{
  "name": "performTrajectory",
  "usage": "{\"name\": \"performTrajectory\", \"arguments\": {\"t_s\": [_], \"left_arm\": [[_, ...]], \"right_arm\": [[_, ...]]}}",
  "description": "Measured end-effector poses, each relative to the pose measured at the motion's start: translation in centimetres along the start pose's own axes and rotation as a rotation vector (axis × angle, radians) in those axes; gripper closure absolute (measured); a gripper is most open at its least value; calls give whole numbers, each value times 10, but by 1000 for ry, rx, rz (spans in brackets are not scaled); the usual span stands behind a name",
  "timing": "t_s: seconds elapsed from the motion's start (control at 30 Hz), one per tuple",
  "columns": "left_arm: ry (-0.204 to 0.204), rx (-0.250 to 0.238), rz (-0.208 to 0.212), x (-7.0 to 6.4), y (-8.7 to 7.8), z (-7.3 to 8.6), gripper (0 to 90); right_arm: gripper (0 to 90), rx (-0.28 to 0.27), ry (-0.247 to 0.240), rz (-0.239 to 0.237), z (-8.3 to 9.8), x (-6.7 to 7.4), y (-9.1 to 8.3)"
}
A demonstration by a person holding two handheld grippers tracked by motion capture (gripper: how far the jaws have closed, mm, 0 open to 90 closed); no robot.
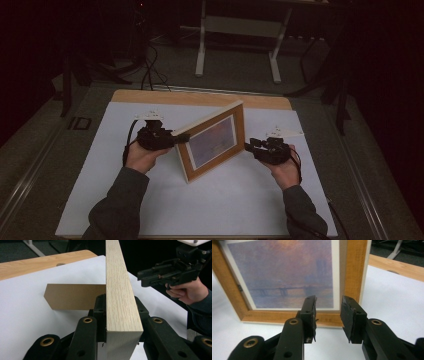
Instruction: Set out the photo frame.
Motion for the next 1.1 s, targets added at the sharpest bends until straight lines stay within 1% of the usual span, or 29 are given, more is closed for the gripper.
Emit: {"name": "performTrajectory", "arguments": {"t_s": [0.2, 0.33, 0.43, 0.63, 0.77, 0.97, 1.1], "left_arm": [[3, 2, 18, 3, -1, 0, 728], [6, 3, 33, 4, 0, 0, 728], [10, 3, 42, 5, 0, 0, 728], [17, 9, 54, 7, 0, -1, 730], [24, 16, 62, 9, 1, -2, 730], [31, 24, 85, 11, 1, -3, 730], [45, 35, 102, 11, 2, -4, 730]], "right_arm": [[628, -9, 10, 18, -9, -8, 3], [620, -21, 43, 23, -16, -14, 5], [596, -23, 55, 15, -21, -17, 8], [565, -14, 49, 14, -29, -19, 15], [547, -20, 51, 9, -37, -23, 16], [535, -14, 47, 20, -46, -29, 17], [529, 1, 29, 18, -49, -30, 22]]}}
Point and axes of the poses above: each handheld gripper's, and its own axes: y roughly forward along the jaws, z roughly out of its underside, x roughly to its left, the point moved 4 cm from there along y, roughly forward along the jaws, and after that the axes turned 10 degrees about z, right-handed, at the moved point
